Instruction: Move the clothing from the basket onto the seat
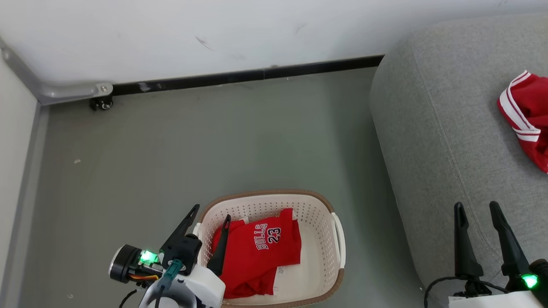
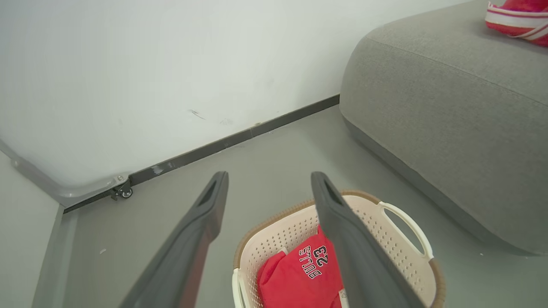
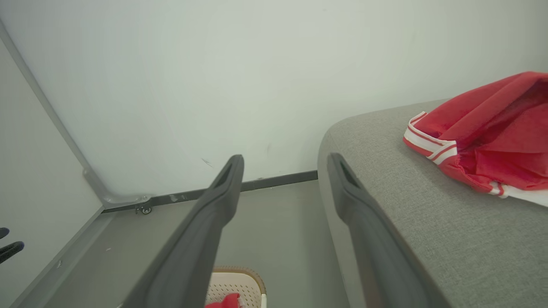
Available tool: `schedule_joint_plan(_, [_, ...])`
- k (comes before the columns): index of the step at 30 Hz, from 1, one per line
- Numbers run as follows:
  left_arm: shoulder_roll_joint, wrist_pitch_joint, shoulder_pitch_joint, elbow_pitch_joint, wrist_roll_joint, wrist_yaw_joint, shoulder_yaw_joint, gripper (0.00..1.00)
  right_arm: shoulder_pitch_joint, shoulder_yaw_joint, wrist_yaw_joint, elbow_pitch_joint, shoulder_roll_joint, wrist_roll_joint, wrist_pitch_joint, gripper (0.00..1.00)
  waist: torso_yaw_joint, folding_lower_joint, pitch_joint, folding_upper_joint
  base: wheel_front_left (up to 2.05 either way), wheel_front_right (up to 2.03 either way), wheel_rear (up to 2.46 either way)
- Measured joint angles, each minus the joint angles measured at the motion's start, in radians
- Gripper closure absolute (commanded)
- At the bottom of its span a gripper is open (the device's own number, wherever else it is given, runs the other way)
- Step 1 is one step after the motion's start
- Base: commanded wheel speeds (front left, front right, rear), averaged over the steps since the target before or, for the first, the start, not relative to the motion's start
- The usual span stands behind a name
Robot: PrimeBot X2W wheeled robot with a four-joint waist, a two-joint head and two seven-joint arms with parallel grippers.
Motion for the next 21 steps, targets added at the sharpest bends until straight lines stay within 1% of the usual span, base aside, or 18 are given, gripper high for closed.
schedule_joint_plan(8, [0.002, 0.0, -0.069, 0.095, 0.019, -0.01, -0.019, 0.0, 0.0, 0.006, 0.0, -0.044, 0.001, 0.0, 0.0, 0.0, -0.019, 0.0, 0.075, 0.0, 0.0, 0.0, 0.0])
schedule_joint_plan(16, [0.012, 0.0, -0.162, 0.156, 0.072, -0.011, -0.053, 0.0, -0.004, 0.014, 0.0, -0.083, 0.001, 0.014, 0.0, 0.0, -0.041, 0.0, 0.163, 0.0, 0.0, 0.0, 0.0])
schedule_joint_plan(21, [0.027, 0.0, -0.217, 0.197, 0.112, -0.009, -0.072, 0.0, -0.012, 0.019, 0.0, -0.095, 0.001, 0.023, 0.0, 0.0, -0.056, 0.0, 0.224, 0.0, 0.0, 0.0, 0.0])
